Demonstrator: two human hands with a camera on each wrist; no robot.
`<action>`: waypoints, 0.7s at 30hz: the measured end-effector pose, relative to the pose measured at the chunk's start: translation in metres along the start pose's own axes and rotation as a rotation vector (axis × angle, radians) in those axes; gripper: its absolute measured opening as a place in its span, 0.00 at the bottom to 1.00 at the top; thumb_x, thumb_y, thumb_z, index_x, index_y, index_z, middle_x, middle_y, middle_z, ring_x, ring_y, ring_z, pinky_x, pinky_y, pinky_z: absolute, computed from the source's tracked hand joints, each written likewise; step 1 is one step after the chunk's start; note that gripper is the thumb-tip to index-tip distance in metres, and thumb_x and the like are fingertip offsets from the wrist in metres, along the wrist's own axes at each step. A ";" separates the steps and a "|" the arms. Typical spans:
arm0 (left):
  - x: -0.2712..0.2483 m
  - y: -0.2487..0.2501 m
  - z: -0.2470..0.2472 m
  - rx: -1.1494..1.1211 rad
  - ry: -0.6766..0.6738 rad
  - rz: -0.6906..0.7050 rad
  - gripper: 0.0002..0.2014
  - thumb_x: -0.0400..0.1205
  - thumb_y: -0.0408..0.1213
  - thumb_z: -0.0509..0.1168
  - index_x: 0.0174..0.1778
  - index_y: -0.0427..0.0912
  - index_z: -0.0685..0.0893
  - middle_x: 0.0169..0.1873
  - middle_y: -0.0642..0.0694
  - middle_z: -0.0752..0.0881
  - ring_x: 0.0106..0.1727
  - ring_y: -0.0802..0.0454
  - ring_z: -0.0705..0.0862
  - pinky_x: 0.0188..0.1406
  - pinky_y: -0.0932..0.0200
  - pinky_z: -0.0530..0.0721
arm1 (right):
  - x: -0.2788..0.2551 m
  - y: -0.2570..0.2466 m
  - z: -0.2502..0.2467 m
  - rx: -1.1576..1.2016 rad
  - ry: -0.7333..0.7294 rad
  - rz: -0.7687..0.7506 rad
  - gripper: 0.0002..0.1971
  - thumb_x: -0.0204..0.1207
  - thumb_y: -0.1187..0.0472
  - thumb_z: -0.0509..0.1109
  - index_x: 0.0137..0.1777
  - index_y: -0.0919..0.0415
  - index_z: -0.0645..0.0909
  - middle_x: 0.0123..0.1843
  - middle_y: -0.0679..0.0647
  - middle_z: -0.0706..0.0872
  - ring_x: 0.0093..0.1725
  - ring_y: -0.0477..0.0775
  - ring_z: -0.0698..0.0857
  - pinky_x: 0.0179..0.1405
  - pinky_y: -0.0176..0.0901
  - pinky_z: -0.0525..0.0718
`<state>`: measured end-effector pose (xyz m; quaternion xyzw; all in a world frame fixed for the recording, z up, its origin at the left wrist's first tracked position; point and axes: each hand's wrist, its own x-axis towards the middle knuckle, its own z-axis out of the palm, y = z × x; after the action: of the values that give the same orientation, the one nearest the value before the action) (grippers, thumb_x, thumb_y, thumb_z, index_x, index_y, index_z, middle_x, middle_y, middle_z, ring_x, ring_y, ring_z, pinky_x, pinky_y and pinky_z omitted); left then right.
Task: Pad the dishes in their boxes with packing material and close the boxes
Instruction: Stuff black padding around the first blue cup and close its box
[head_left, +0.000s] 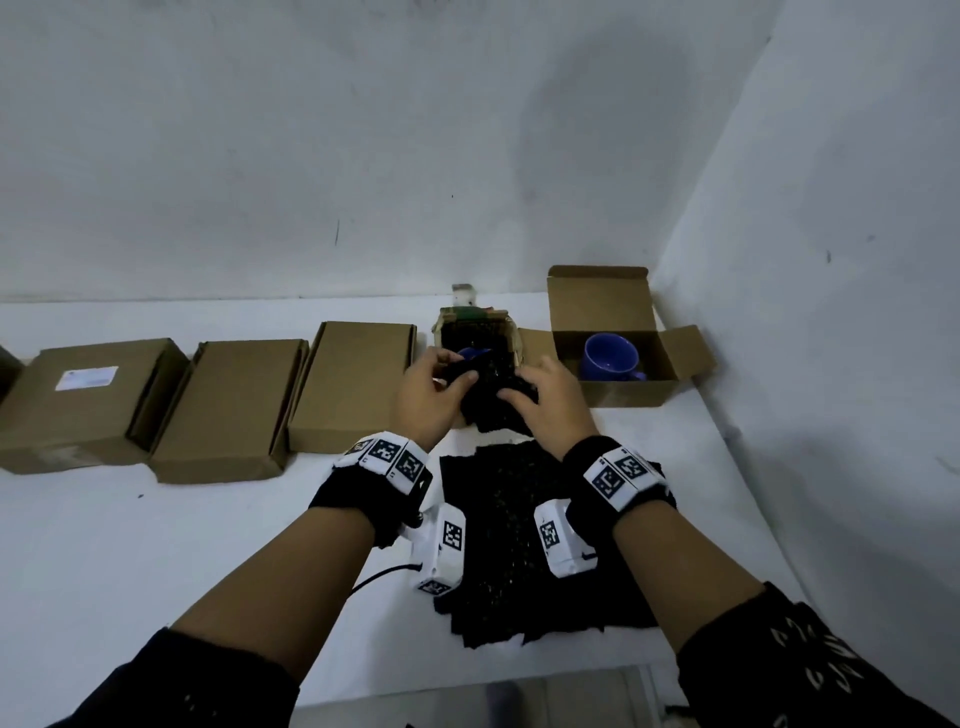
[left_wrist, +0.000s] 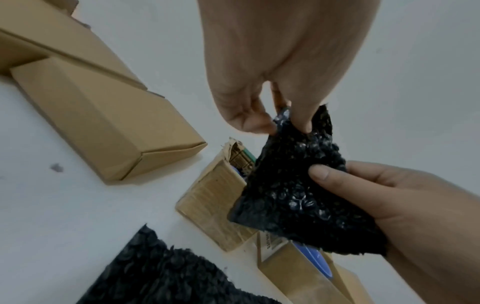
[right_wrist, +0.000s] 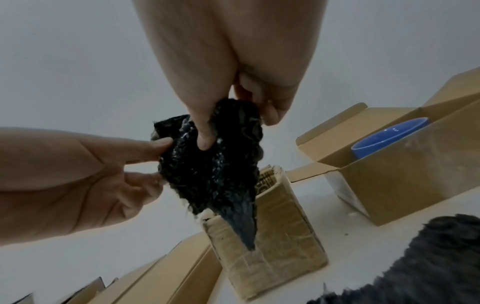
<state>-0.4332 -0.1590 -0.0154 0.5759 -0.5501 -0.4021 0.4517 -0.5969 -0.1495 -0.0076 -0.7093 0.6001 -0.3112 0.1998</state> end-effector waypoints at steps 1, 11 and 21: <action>0.004 -0.001 0.000 0.027 0.027 0.001 0.06 0.79 0.39 0.69 0.49 0.49 0.80 0.43 0.50 0.84 0.41 0.56 0.83 0.41 0.63 0.81 | 0.006 -0.001 -0.001 0.013 0.010 0.005 0.13 0.76 0.59 0.72 0.57 0.65 0.85 0.46 0.51 0.74 0.48 0.50 0.76 0.46 0.33 0.68; 0.041 0.011 0.011 -0.497 -0.053 -0.350 0.12 0.84 0.40 0.63 0.53 0.33 0.84 0.50 0.33 0.87 0.49 0.40 0.87 0.50 0.49 0.87 | 0.045 0.004 0.002 0.392 -0.137 0.065 0.13 0.70 0.67 0.76 0.52 0.59 0.79 0.40 0.46 0.80 0.40 0.45 0.77 0.44 0.32 0.78; 0.073 0.004 0.012 -0.619 -0.059 -0.470 0.05 0.81 0.26 0.64 0.39 0.37 0.78 0.38 0.41 0.83 0.42 0.48 0.84 0.31 0.63 0.88 | 0.077 0.015 -0.002 0.747 -0.147 0.223 0.10 0.72 0.74 0.73 0.44 0.58 0.79 0.47 0.57 0.85 0.47 0.51 0.86 0.54 0.45 0.88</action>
<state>-0.4407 -0.2326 -0.0123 0.5109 -0.2689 -0.6579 0.4836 -0.6027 -0.2278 -0.0001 -0.5386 0.5030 -0.4330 0.5191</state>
